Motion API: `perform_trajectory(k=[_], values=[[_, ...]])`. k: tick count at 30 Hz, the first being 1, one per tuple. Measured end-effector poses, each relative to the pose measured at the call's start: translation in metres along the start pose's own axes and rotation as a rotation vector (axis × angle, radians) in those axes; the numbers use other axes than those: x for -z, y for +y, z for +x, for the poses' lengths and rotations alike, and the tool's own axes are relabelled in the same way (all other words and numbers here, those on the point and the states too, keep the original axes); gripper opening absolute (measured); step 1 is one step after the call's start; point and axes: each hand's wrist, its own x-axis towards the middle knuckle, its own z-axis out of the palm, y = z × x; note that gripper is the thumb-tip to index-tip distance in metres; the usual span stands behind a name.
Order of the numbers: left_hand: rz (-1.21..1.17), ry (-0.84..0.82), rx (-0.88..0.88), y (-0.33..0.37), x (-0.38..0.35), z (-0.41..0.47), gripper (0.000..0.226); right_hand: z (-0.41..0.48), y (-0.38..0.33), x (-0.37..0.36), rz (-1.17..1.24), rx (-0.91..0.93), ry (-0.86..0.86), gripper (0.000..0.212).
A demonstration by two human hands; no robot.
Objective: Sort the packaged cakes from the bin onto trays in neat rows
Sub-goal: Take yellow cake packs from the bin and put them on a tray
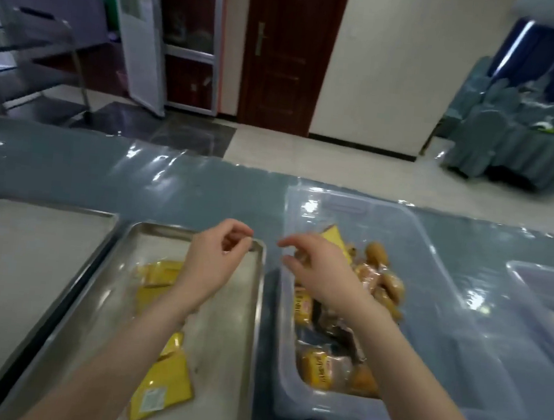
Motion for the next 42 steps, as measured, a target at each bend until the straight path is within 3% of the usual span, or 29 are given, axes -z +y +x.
perform_trajectory(k=[5, 9, 13, 17, 22, 24, 26, 28, 31, 35, 38, 40, 42], values=[[0.074, -0.287, -0.103, 0.045, -0.087, 0.017, 0.016, -0.021, 0.118, 0.025, -0.193, -0.334, -0.042, 0.031], [0.173, -0.454, -0.054, 0.042, -0.151, 0.028, 0.022, -0.028, 0.182, 0.014, -0.237, -0.454, -0.014, 0.054], [0.357, -0.520, 0.005, 0.031, -0.194, 0.040, 0.037, -0.019, 0.211, 0.003, -0.213, -0.520, 0.037, 0.081], [0.507, -0.493, 0.036, 0.016, -0.217, 0.053, 0.048, 0.002, 0.226, -0.006, -0.231, -0.535, -0.121, 0.092], [0.695, -0.165, -0.162, 0.013, -0.217, 0.086, 0.060, 0.012, 0.233, -0.001, -0.183, -0.474, -0.234, 0.084], [0.719, -0.265, -0.070, 0.003, -0.217, 0.101, 0.080, 0.013, 0.235, -0.002, -0.145, -0.440, -0.331, 0.082], [0.602, -0.428, 0.143, -0.005, -0.221, 0.110, 0.103, 0.013, 0.236, -0.004, -0.137, -0.428, -0.443, 0.083], [0.569, -0.501, 0.180, -0.008, -0.225, 0.108, 0.115, 0.014, 0.235, 0.001, -0.117, -0.436, -0.504, 0.080], [0.595, -0.442, 0.136, -0.008, -0.229, 0.104, 0.116, 0.012, 0.231, 0.014, -0.111, -0.457, -0.583, 0.082], [0.517, -0.302, 0.151, -0.004, -0.219, 0.101, 0.114, 0.004, 0.219, 0.016, -0.276, -0.470, -0.687, 0.078], [0.470, -0.221, 0.049, 0.004, -0.210, 0.094, 0.112, 0.001, 0.212, 0.015, -0.291, -0.459, -0.614, 0.070], [0.436, -0.193, 0.019, 0.010, -0.205, 0.090, 0.117, 0.004, 0.207, 0.009, -0.296, -0.399, -0.392, 0.059], [0.410, -0.195, 0.033, 0.014, -0.203, 0.087, 0.122, 0.009, 0.206, -0.006, -0.327, -0.341, -0.244, 0.063]])
